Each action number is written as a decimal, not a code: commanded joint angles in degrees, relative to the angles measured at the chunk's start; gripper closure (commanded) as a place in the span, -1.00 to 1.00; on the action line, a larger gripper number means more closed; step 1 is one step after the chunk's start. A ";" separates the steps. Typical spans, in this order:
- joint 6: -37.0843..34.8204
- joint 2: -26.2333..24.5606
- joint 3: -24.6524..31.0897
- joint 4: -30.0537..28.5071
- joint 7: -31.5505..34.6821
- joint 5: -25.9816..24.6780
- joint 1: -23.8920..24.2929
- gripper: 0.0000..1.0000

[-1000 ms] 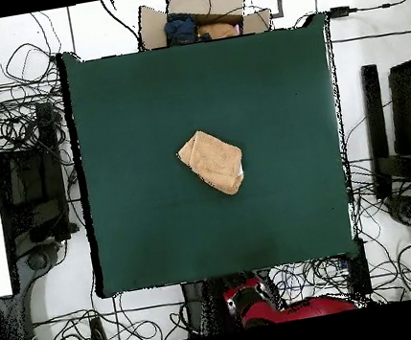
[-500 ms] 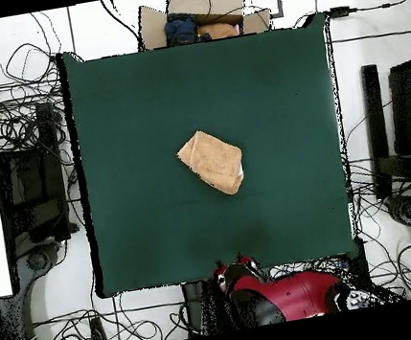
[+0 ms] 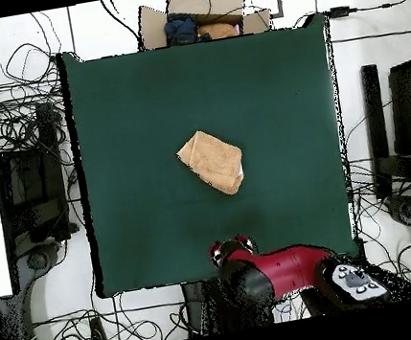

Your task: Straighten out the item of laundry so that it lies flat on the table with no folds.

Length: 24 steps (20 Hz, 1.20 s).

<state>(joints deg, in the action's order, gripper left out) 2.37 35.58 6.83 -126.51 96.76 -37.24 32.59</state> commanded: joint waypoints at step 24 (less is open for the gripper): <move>-20.80 -7.13 4.25 23.99 6.34 14.70 -8.47 -1.00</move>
<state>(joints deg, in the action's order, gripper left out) -11.85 28.90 7.49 -108.15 96.76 -26.70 27.21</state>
